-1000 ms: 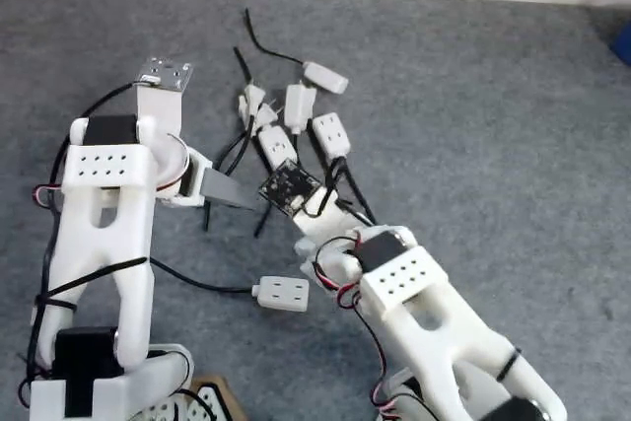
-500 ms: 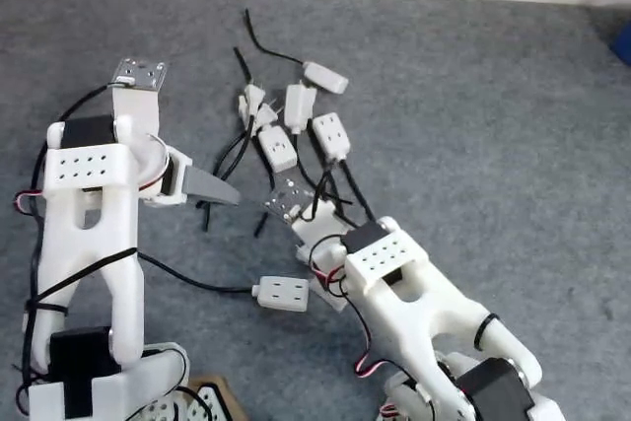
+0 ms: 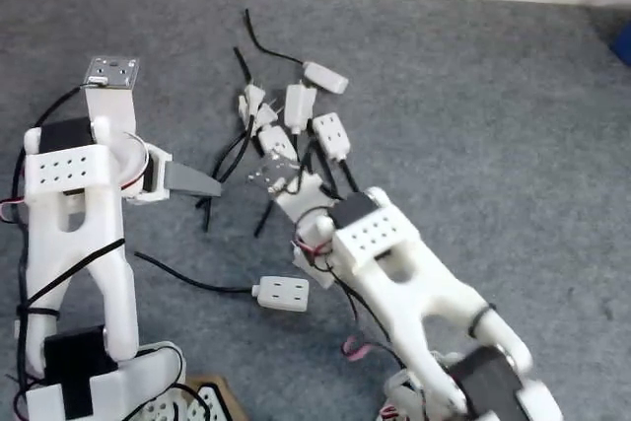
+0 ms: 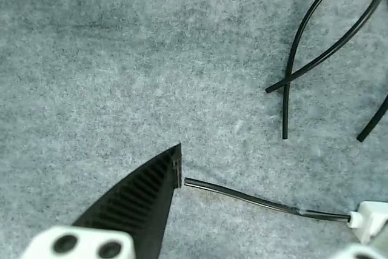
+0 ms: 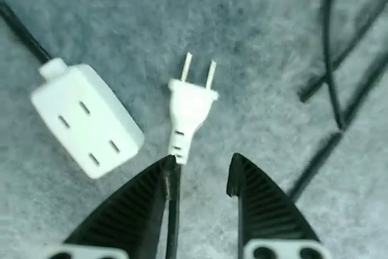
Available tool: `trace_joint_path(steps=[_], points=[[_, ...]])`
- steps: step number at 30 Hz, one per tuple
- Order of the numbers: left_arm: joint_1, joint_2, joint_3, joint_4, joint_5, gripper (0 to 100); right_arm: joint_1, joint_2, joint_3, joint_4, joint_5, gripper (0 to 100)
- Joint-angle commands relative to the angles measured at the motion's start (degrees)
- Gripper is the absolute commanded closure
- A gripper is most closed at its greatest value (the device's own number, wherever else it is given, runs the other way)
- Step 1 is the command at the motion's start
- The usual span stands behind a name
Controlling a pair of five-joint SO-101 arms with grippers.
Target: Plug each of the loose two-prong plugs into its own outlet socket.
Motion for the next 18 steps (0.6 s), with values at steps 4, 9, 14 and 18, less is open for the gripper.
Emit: trace_joint_path(steps=[4,9,14,18], points=[[-1.9,-0.2,-0.3,-1.0,-1.9,49,-1.1,15.3,-10.7,0.9,2.8,86.1],[-3.0,-0.1,0.2,-2.5,-2.0,49,-1.0,16.5,-12.4,1.5,3.3,86.1],[-2.8,4.2,-0.9,-3.0,-2.0,49,-1.4,15.8,-14.6,6.1,3.1,86.1],[-2.9,9.5,-4.4,-2.6,-1.9,49,-2.3,13.6,-17.5,8.5,0.6,86.1]])
